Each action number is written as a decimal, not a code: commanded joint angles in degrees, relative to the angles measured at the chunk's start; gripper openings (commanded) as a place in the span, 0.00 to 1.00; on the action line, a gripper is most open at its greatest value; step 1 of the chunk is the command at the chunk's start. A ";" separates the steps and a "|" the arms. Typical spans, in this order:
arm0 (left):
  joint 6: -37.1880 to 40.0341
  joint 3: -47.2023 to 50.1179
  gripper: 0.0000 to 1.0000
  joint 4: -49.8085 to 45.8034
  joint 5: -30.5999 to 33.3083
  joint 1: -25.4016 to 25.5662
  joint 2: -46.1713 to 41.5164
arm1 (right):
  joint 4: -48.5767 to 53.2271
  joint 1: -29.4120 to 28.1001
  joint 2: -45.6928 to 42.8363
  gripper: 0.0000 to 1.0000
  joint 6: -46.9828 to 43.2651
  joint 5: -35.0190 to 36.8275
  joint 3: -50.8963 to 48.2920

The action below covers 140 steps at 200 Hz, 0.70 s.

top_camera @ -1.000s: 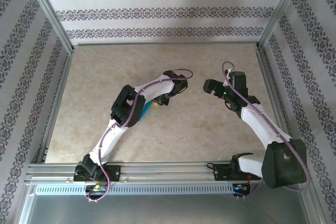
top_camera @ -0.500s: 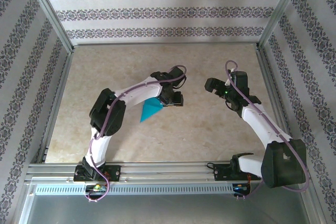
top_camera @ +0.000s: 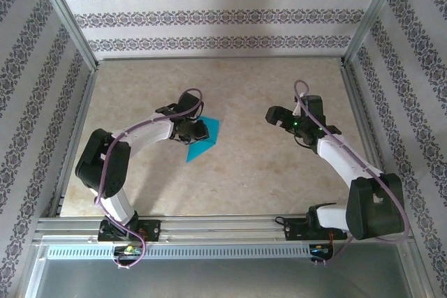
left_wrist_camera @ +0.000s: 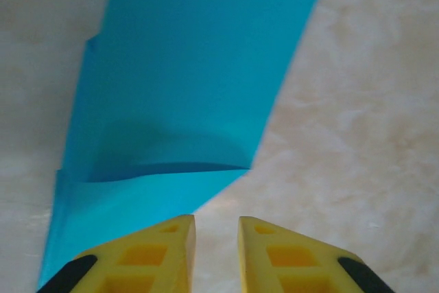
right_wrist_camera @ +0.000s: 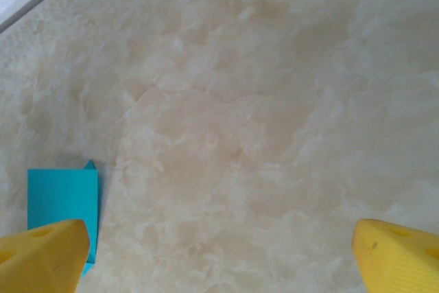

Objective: Fold a paper plane with a square sheet of paper (pick it up from the middle)
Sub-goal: Fold the wing for the fifth time at the center of the table.

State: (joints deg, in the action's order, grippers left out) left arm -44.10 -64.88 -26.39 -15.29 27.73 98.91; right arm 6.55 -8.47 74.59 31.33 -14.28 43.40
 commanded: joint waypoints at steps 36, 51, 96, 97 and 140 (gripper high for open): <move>-3.84 1.93 0.17 4.60 0.17 -3.98 4.11 | -1.99 -4.73 3.34 0.98 2.81 -0.74 1.91; -4.06 2.11 0.16 4.25 1.13 -4.32 4.82 | -2.12 -5.58 4.10 0.98 3.32 -0.91 2.04; -4.56 3.09 0.15 3.89 2.73 -4.61 6.43 | -2.05 -7.10 6.29 0.98 3.97 -2.75 2.77; -4.53 3.09 0.15 3.89 2.72 -4.65 6.49 | -2.06 -7.14 6.33 0.98 3.99 -2.76 2.80; -4.03 3.49 0.15 8.11 -3.93 -4.11 7.34 | -2.14 -8.82 8.08 0.98 6.53 -5.38 3.44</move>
State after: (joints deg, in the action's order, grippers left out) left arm -47.66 -62.46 -22.17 -15.03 23.77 104.88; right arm 5.32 -16.05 81.58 35.31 -16.78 45.10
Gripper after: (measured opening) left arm 0.152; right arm 0.980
